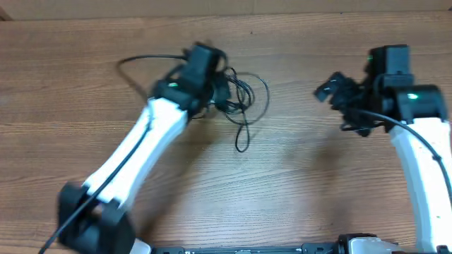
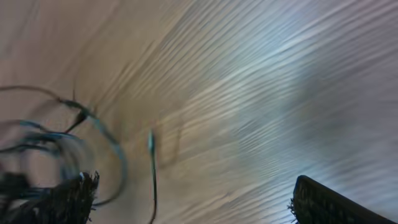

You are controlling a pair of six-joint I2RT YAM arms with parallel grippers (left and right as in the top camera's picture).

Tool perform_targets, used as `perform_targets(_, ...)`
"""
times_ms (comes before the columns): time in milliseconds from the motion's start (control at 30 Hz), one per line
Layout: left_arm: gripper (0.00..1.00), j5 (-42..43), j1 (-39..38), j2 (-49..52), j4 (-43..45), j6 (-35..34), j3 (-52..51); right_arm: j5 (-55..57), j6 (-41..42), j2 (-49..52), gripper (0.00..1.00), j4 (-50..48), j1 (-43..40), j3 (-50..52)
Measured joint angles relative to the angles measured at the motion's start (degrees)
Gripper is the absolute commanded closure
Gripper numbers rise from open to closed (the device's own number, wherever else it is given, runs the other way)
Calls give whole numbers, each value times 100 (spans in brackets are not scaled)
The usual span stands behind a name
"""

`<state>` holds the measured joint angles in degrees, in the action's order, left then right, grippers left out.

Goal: Untangle cables

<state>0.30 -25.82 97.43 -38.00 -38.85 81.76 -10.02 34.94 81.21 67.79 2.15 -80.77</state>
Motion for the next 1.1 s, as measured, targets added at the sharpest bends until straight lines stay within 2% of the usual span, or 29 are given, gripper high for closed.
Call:
perform_targets(100,96,11,114,-579,-367,-35,17,-476,-39,153,5,-295,479,210)
perform_targets(133,96,15,111,-632,-437,-39,17,-686,-44,186,15,-400,608,256)
perform_targets(200,96,33,111,-627,-529,-44,17,-1462,-37,269,22,-732,925,341)
perform_targets(367,96,35,114,-590,-546,-107,13,-2439,114,442,24,-1285,1377,352)
perform_targets(433,96,42,111,-590,-514,-212,13,-2516,417,496,26,-1377,1578,352)
perform_targets(467,96,52,111,-590,-507,-308,13,-2498,675,535,31,-1421,1716,352)
perform_targets(600,96,55,114,-590,-496,-741,13,-2124,1510,741,39,-1827,2162,354)
perform_targets(700,96,98,114,-590,-490,-898,13,-1923,1996,951,41,-2124,2304,354)
perform_targets(867,96,439,120,-590,-372,-1320,13,-1746,2345,1213,48,-2367,2306,354)
perform_targets(933,96,636,125,-590,-280,-1410,13,-1683,2426,1296,55,-2374,2306,354)
perform_targets(967,96,713,129,-590,-258,-1453,13,-1652,2474,1335,71,-2382,2302,354)
perform_targets(1000,96,848,149,-590,-216,-1534,11,-1609,2507,1386,76,-2400,2299,354)
perform_targets(1100,96,1073,201,-590,-142,-1799,7,-1541,2538,1471,87,-2339,2299,354)
